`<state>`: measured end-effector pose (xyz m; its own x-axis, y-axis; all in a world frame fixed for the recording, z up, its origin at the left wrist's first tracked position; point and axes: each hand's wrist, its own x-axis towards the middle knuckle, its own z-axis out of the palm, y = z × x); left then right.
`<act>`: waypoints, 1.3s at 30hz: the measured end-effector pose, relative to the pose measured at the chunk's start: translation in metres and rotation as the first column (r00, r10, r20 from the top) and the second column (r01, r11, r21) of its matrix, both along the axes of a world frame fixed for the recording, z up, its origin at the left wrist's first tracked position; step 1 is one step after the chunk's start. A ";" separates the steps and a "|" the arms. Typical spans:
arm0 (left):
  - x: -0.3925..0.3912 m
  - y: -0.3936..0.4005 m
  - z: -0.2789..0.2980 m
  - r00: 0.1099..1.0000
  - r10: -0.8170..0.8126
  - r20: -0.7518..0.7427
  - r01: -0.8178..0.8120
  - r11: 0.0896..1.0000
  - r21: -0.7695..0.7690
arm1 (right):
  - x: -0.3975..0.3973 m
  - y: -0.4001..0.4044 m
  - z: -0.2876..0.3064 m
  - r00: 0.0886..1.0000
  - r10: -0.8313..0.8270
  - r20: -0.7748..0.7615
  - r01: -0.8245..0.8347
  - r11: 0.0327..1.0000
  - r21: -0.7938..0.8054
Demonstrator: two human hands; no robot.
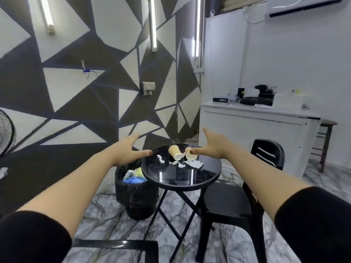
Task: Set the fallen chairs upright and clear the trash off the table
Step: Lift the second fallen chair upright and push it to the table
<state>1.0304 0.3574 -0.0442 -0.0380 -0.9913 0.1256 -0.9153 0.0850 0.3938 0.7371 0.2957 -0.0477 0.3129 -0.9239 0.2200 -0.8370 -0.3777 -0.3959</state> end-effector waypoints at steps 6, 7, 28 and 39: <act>-0.053 -0.003 -0.018 0.999 -0.045 -0.014 0.045 0.998 0.049 | -0.059 0.008 -0.021 1.000 -0.026 -0.012 0.027 0.999 0.043; -0.060 -0.004 -0.024 0.999 -0.044 -0.023 0.045 0.998 0.053 | -0.067 0.008 -0.028 1.000 -0.028 -0.014 0.029 0.999 0.044; -0.137 -0.018 -0.268 0.973 -0.227 -0.046 0.231 0.939 0.256 | -0.142 0.044 -0.293 0.983 -0.184 -0.021 0.167 0.836 0.522; -0.156 0.017 -0.503 0.959 -0.253 -0.125 0.282 0.846 0.451 | -0.153 0.078 -0.528 0.980 -0.200 -0.009 0.154 0.722 0.674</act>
<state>0.8741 0.3746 -0.5471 -0.3175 -0.8883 -0.3317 -0.8574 0.1195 0.5006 0.5841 0.3737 -0.5753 0.1363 -0.8757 -0.4631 -0.8270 0.1568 -0.5399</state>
